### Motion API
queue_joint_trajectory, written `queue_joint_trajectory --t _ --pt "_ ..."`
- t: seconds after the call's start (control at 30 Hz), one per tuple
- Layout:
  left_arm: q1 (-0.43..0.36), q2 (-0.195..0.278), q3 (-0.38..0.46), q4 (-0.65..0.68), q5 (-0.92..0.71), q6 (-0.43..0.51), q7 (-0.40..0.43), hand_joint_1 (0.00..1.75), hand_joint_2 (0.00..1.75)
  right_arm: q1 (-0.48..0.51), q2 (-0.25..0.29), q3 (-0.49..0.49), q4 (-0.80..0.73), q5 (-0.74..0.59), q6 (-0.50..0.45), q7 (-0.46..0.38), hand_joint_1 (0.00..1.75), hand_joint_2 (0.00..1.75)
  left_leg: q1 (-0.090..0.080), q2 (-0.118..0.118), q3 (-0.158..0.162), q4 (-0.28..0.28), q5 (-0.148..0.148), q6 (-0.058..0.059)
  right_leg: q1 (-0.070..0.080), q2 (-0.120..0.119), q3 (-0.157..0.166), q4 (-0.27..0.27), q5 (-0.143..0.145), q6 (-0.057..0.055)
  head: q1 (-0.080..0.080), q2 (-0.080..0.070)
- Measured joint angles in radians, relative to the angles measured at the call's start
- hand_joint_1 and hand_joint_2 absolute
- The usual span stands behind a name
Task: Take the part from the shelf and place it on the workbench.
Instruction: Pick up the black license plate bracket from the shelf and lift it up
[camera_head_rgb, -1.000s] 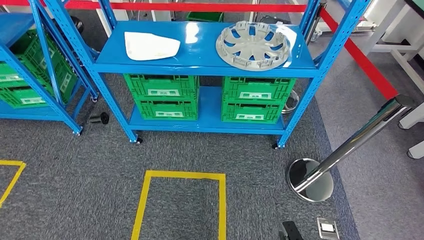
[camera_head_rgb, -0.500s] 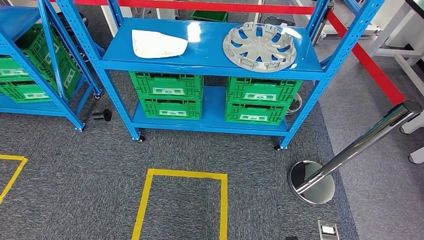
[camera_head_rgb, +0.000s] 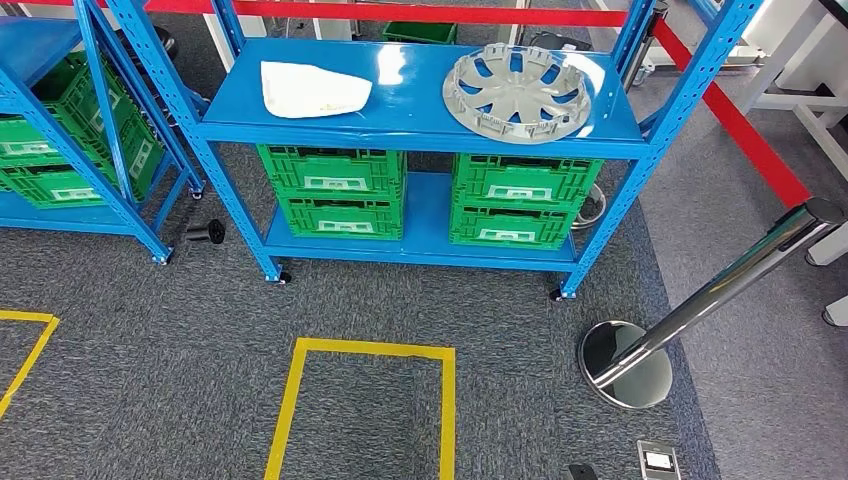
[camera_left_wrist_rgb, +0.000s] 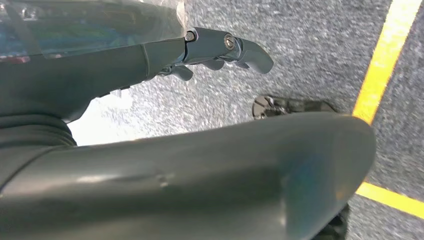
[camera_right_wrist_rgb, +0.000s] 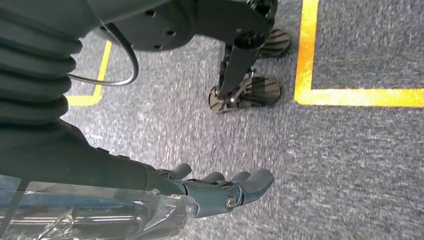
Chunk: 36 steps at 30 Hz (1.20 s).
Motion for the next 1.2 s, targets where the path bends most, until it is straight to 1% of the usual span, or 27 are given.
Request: queue_joint_trajectory --t 0.23,0.4,0.63,0.83,1.2 --pt "-0.03 -0.005 -0.11 0.003 0.138 0.037 0.004 0.0 0.0 -0.03 0.0 0.089 0.017 -0.121 -0.035 0.025 0.0 0.0 0.0 0.0 0.0 -0.001 0.0 -0.001 0.0 0.0 0.0 0.0 0.0 0.0 0.0 0.0" --pt "-0.054 -0.009 -0.204 0.01 0.24 0.066 0.008 0.0 0.0 -0.054 -0.004 0.164 0.033 -0.21 -0.064 0.042 0.0 0.0 0.0 0.0 0.0 -0.002 0.001 -0.001 0.0 0.0 0.0 0.0 0.0 0.0 0.0 0.0" --pt "-0.084 -0.01 -0.336 0.023 0.374 0.105 0.008 0.0 0.0 -0.084 -0.019 0.267 0.054 -0.326 -0.108 0.058 0.0 0.0 0.0 0.0 0.0 -0.002 0.001 -0.001 0.0 0.0 0.0 0.0 0.0 0.0 0.0 0.0" --pt "-0.103 -0.012 -0.424 0.031 0.46 0.129 0.008 0.0 0.0 -0.102 -0.035 0.337 0.066 -0.402 -0.139 0.065 0.0 0.0 0.0 0.0 0.0 -0.002 0.001 -0.001 0.0 0.0 0.0 0.0 0.0 -0.001 0.0 0.0" --pt "-0.157 -0.016 -0.658 0.065 0.653 0.201 0.003 0.0 0.0 -0.156 -0.069 0.52 0.104 -0.58 -0.203 0.092 0.0 0.0 0.0 0.0 0.001 -0.002 0.001 -0.001 0.0 0.0 0.0 0.0 0.001 -0.001 0.0 0.0"
